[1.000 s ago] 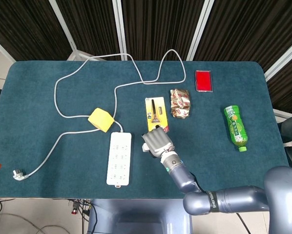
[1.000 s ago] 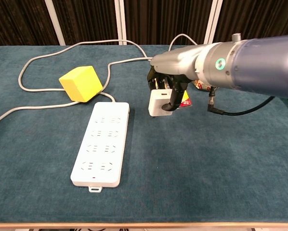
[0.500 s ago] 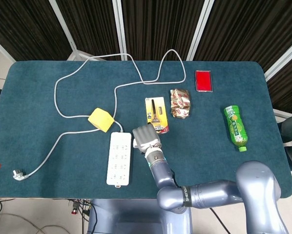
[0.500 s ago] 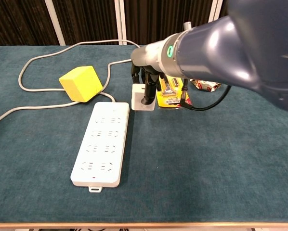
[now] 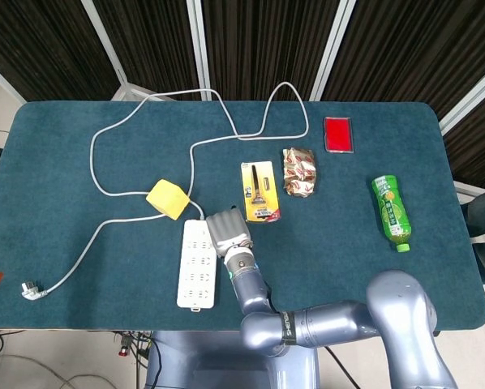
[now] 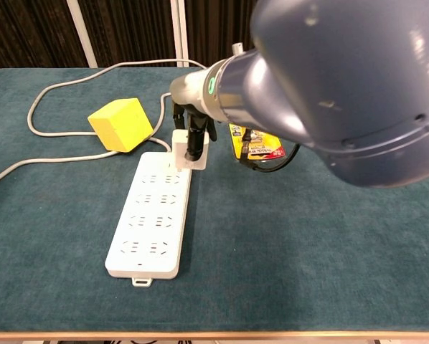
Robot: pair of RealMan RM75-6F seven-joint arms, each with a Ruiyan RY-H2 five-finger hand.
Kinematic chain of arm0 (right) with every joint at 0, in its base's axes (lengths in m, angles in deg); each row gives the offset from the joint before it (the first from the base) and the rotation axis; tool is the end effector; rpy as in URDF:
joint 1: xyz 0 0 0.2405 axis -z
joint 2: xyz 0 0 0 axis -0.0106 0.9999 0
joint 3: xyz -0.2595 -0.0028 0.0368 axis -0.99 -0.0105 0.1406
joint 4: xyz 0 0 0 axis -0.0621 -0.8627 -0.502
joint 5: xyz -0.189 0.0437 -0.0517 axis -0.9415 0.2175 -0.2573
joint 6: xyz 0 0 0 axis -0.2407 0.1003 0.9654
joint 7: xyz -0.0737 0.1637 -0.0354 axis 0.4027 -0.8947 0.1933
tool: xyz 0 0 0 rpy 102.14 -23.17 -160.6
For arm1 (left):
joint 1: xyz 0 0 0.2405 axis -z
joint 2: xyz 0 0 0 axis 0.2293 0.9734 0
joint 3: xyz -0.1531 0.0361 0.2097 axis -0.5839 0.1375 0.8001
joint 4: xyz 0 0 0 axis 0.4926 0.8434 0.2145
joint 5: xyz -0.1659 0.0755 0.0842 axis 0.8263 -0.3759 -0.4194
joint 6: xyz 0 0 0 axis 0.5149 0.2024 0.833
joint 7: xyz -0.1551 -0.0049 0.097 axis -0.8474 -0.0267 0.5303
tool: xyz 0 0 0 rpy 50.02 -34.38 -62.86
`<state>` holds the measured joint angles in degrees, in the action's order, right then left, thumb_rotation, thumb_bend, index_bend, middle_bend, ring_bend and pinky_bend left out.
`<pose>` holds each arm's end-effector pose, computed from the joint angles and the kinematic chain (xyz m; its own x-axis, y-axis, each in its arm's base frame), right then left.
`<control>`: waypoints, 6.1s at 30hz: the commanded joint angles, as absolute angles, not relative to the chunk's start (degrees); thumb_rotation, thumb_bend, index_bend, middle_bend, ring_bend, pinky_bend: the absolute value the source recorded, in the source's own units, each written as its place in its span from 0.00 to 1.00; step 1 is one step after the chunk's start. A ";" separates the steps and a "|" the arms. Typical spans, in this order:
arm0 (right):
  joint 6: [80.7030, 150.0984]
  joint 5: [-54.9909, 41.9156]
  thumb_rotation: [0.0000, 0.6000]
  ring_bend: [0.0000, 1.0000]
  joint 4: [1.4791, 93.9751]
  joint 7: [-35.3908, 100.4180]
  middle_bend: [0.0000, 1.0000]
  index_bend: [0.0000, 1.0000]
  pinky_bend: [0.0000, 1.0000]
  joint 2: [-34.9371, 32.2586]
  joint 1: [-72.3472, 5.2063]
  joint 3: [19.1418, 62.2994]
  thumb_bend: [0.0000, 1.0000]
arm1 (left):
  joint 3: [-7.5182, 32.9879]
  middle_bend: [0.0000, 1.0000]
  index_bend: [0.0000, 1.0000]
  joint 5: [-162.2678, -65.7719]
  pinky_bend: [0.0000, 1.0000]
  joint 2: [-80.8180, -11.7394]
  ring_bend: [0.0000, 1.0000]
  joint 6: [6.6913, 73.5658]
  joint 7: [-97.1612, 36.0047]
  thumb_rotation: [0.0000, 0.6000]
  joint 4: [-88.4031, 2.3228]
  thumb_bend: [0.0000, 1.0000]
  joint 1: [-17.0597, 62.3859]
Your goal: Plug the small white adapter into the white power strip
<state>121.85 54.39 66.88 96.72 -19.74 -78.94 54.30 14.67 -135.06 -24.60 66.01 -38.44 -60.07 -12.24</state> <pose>0.0480 -0.3743 -0.0857 0.5821 -0.4115 0.7013 -0.8125 -0.3287 0.4815 -0.3354 0.2081 0.2209 0.3615 -0.1349 0.9226 0.9311 0.1044 -0.3496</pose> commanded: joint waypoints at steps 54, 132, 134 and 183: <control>121.90 51.18 1.00 0.48 59.86 97.34 0.58 0.69 0.26 -26.26 -78.56 56.08 0.61 | 14.57 0.00 0.19 -135.00 0.00 -24.60 0.00 66.38 -38.30 1.00 -60.14 0.08 -12.36; 122.53 41.92 1.00 0.49 56.08 102.24 0.62 0.75 0.26 -31.95 -79.07 51.42 0.61 | 14.37 0.00 0.19 -134.54 0.00 -24.76 0.00 66.21 -37.70 1.00 -60.10 0.08 -12.29; 122.61 41.21 1.00 0.49 55.86 102.48 0.62 0.75 0.26 -32.21 -79.14 51.08 0.61 | 14.36 0.00 0.19 -134.54 0.00 -24.77 0.00 66.21 -37.69 1.00 -60.12 0.08 -12.28; 122.09 42.36 1.00 0.26 57.33 107.71 0.33 0.36 0.25 -34.10 -76.28 53.75 0.61 | 14.37 0.00 0.19 -134.46 0.00 -24.78 0.00 66.21 -37.59 1.00 -60.17 0.08 -12.32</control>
